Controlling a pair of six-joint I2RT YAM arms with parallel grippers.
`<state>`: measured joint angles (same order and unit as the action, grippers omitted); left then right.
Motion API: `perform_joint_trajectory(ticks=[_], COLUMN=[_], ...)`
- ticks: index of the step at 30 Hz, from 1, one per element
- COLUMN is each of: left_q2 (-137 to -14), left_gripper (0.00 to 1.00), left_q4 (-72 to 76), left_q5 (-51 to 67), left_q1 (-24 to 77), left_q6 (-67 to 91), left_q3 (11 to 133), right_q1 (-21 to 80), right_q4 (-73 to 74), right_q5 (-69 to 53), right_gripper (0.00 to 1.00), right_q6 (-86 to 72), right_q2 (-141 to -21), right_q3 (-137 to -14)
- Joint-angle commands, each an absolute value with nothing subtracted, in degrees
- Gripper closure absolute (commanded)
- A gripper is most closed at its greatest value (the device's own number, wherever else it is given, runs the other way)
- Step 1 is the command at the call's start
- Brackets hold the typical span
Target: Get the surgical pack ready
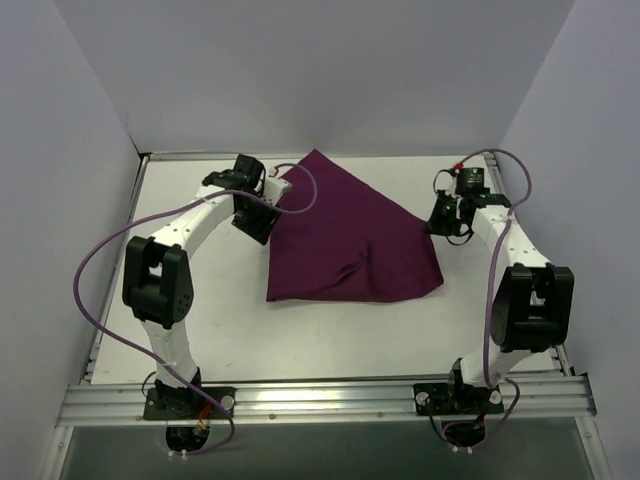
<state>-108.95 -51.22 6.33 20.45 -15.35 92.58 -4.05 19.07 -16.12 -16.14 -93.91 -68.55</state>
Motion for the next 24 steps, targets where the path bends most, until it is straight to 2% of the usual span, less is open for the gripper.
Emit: perform_joint_trajectory(ticks=[1, 7, 10, 15, 19, 24], left_q2=[-108.54, -110.74, -111.62, -111.71, -111.62, -112.94], left_gripper=[0.43, 0.43, 0.43, 0.43, 0.43, 0.48], left_q4=[-48.96, -48.43, -47.12, -44.21, -43.33, -42.54], left_q5=[6.24, 6.33, 6.42, 9.03, 17.83, 20.04], left_q1=[19.6, 17.49, 16.96, 16.79, 16.79, 16.0], left_q6=[-14.33, -13.54, -13.88, -12.57, -10.73, -8.09], left_q3=[92.99, 92.82, 91.85, 90.18, 90.26, 91.23], right_q1=[3.82, 16.5, 24.06, 28.56, 31.54, 35.06], right_q4=[23.91, 19.96, 18.81, 18.38, 12.93, 4.58], right_q5=[-19.15, -23.38, -25.83, -29.59, -33.13, -34.36], right_gripper=[1.0, 1.0, 1.0, 1.0, 1.0, 1.0], right_q6=[-20.02, -26.8, -28.74, -29.86, -34.88, -40.42], right_q2=[-90.97, -94.12, -101.31, -109.68, -113.99, -116.1], right_q3=[-70.49, -74.17, -81.45, -95.25, -98.16, -98.0])
